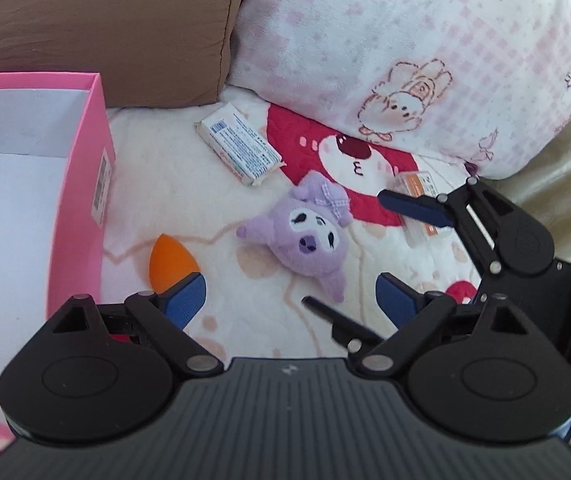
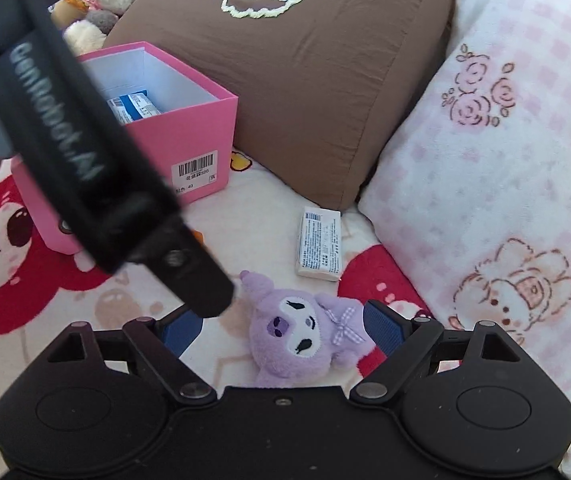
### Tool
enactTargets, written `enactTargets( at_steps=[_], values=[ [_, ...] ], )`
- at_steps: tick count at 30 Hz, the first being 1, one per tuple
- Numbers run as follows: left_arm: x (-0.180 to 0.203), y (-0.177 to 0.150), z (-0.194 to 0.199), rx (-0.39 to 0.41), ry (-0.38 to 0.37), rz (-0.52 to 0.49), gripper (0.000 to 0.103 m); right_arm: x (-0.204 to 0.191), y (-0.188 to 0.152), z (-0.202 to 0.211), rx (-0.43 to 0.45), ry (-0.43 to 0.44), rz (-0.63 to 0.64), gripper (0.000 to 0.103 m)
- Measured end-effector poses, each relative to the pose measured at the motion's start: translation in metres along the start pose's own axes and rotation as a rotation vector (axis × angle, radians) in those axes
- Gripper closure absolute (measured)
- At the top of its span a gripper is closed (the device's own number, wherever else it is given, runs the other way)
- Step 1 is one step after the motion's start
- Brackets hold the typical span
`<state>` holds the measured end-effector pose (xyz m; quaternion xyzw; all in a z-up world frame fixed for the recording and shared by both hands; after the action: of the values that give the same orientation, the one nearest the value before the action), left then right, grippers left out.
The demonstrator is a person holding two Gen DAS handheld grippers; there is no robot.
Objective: Organize objects
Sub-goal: 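Lower the left tool onto the purple plush toy and close on it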
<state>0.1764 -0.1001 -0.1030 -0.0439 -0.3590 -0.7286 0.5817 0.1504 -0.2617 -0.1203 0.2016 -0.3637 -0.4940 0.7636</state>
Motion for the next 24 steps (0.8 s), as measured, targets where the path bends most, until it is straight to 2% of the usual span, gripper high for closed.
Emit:
enactTargets(
  at_steps=[6, 11, 13, 17, 19, 24],
  values=[
    [-0.002, 0.004, -0.032, 0.028, 0.007, 0.027, 0.013, 0.009, -0.011, -0.027, -0.001, -0.027, -0.049, 0.013],
    [-0.002, 0.002, -0.055, 0.048, 0.04, -0.011, 0.017, 0.019, -0.024, -0.041, 0.023, -0.027, -0.046, 0.012],
    [-0.003, 0.001, -0.062, 0.061, 0.033, -0.013, 0.018, 0.023, -0.033, -0.049, 0.024, -0.015, -0.078, 0.007],
    [-0.006, -0.001, -0.074, 0.07, 0.016, 0.011, 0.036, 0.029, -0.041, -0.061, 0.016, 0.044, -0.195, 0.005],
    [-0.009, -0.003, -0.078, 0.078, 0.027, 0.016, 0.037, 0.028, -0.041, -0.062, 0.025, 0.051, -0.204, 0.005],
    [-0.01, -0.005, -0.08, 0.132, -0.003, 0.025, 0.041, 0.026, -0.041, -0.066, 0.034, 0.045, -0.196, 0.005]
  ],
)
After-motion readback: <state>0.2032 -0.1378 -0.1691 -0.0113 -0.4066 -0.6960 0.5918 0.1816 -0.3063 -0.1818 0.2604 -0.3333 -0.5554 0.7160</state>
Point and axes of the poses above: each gripper's, at about its wrist camera, not at the fingertips, and z roughly against the way its jaws point, x to its right, y to its top, the point moved 5 cm from there along -z, roughly the way its jaws point, and after that the axes turned 5 degrees about -y, right-handed, at the moved point
